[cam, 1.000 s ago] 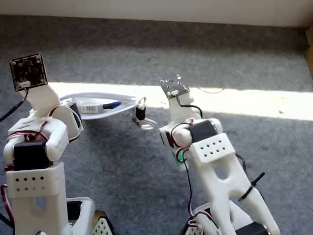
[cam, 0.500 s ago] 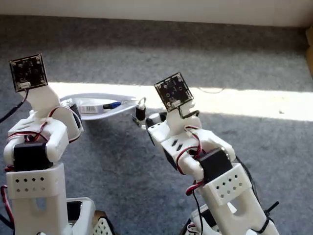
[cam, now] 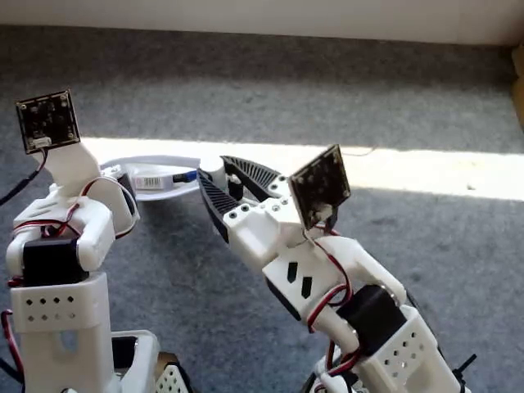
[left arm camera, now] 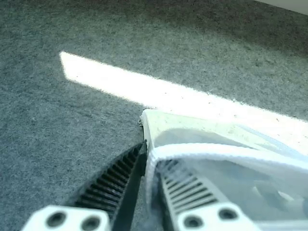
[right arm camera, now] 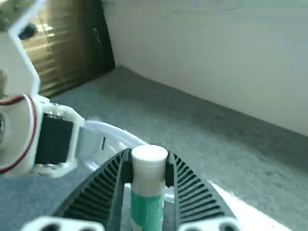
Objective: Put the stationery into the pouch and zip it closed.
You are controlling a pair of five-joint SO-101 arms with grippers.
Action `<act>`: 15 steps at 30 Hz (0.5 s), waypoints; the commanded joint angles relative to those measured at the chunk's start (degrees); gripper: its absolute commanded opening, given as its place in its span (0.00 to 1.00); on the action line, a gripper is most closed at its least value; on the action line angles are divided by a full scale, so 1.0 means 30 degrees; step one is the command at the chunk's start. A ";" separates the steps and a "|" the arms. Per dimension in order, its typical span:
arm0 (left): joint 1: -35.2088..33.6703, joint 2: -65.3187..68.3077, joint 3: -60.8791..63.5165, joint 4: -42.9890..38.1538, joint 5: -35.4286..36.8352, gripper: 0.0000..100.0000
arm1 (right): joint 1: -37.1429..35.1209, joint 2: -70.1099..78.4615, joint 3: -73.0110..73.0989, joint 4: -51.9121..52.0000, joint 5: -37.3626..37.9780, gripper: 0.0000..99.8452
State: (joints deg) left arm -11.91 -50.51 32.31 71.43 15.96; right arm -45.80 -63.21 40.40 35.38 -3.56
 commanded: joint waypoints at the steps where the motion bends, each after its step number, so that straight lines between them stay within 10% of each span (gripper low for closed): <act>1: -0.0308 0.0044 -0.0015 -0.0264 -0.0176 0.01 | -0.0601 -0.0571 -0.0747 -0.2799 -0.0264 0.00; 15: -0.0308 0.0044 -0.0015 -0.0264 -0.0176 0.01 | -0.0571 -0.0542 0.5084 -1.5663 -0.0147 0.00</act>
State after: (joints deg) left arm -11.91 -50.51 32.31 71.43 15.96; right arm -47.12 -63.30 52.18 -0.57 -3.65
